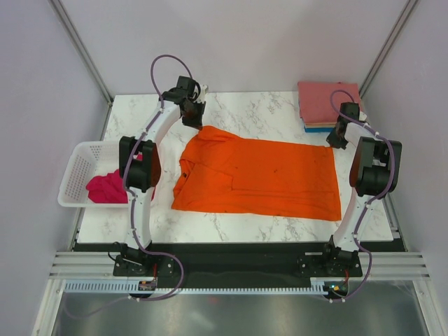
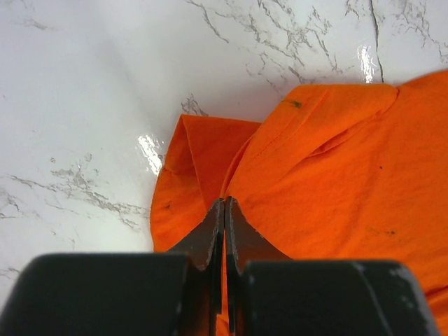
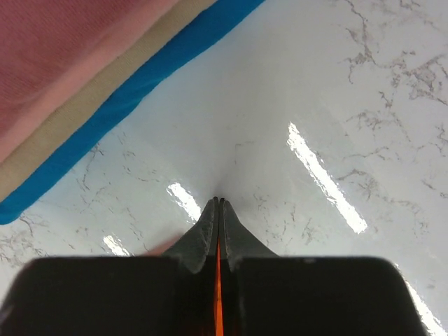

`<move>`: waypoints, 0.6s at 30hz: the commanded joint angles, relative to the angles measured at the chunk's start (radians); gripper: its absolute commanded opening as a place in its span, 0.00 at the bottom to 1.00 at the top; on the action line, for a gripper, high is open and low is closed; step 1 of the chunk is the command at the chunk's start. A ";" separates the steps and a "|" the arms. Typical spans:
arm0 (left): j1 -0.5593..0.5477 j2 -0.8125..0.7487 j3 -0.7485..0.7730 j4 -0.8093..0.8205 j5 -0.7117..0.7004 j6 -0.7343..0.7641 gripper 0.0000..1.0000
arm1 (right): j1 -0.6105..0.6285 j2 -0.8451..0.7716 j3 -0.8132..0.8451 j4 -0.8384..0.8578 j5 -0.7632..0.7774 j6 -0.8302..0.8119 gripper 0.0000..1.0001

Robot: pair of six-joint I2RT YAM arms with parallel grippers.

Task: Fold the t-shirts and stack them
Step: Fold the tshirt

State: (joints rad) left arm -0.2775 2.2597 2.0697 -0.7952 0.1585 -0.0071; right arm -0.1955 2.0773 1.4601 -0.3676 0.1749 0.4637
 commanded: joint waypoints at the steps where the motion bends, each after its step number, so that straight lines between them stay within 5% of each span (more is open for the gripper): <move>1: -0.005 -0.083 -0.005 0.010 -0.020 -0.027 0.02 | -0.001 -0.039 -0.007 -0.002 0.018 -0.014 0.00; 18: 0.008 -0.317 -0.241 -0.009 -0.143 -0.109 0.02 | -0.002 -0.281 -0.239 0.170 0.110 -0.005 0.00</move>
State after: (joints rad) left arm -0.2764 2.0377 1.8736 -0.8009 0.0570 -0.0681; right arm -0.1955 1.8786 1.2484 -0.2722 0.2443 0.4515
